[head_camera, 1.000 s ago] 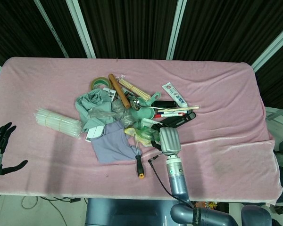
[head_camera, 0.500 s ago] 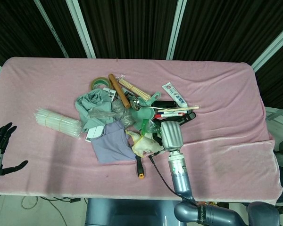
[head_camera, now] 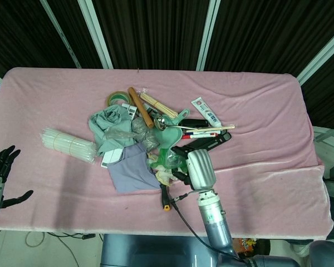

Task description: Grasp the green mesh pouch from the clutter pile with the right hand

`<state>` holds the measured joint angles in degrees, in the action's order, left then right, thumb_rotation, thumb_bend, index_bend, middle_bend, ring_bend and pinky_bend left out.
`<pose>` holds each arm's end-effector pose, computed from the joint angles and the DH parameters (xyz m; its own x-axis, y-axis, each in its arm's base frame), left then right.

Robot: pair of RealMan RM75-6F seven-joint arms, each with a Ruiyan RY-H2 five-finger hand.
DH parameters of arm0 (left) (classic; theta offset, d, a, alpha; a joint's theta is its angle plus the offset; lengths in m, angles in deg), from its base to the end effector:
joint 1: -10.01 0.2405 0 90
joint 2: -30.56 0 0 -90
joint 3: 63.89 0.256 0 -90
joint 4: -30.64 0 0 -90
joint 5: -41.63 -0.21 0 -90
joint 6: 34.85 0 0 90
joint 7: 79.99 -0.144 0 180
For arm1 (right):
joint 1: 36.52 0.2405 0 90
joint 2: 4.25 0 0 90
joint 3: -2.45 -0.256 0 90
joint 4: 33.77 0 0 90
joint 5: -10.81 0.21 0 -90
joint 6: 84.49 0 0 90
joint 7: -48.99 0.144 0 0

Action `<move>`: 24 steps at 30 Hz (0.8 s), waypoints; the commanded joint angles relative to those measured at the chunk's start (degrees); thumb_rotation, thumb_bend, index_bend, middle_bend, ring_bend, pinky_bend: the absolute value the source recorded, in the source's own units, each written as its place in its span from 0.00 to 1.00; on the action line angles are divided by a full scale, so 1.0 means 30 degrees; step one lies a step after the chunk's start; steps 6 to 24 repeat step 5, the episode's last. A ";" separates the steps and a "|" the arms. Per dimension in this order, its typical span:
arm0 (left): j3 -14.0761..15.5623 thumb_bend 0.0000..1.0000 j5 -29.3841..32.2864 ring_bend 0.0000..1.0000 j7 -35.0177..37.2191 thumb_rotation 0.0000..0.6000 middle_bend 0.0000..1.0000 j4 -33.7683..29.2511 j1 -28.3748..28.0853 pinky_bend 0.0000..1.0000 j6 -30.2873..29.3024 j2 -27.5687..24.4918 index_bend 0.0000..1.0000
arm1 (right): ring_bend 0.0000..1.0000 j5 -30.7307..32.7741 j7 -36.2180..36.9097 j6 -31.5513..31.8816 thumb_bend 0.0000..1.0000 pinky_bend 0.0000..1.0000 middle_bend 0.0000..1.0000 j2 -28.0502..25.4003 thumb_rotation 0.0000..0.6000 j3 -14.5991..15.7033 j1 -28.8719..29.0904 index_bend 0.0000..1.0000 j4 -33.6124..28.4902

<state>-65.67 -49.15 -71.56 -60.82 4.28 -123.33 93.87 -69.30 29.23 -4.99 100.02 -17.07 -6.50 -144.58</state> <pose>-0.2994 0.1813 0.1653 0.2877 -0.0313 0.9572 0.9508 -0.1104 -0.2894 -0.0231 -0.2537 0.0280 -0.3052 -0.0480 0.9511 -0.8668 -0.3996 -0.2983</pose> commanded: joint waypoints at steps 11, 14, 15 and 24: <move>0.0001 0.00 0.0024 0.00 -0.0164 1.00 0.00 0.0018 0.0055 0.00 -0.0075 0.0067 0.00 | 0.66 -0.2478 -0.0895 0.0648 0.77 0.74 0.68 -0.0200 1.00 0.2781 -0.0705 0.75 -0.2542; 0.0001 0.00 0.0024 0.00 -0.0164 1.00 0.00 0.0018 0.0055 0.00 -0.0075 0.0067 0.00 | 0.66 -0.2478 -0.0895 0.0648 0.77 0.74 0.68 -0.0200 1.00 0.2781 -0.0705 0.75 -0.2542; 0.0001 0.00 0.0024 0.00 -0.0164 1.00 0.00 0.0018 0.0055 0.00 -0.0075 0.0067 0.00 | 0.66 -0.2478 -0.0895 0.0648 0.77 0.74 0.68 -0.0200 1.00 0.2781 -0.0705 0.75 -0.2542; 0.0001 0.00 0.0024 0.00 -0.0164 1.00 0.00 0.0018 0.0055 0.00 -0.0075 0.0067 0.00 | 0.66 -0.2478 -0.0895 0.0648 0.77 0.74 0.68 -0.0200 1.00 0.2781 -0.0705 0.75 -0.2542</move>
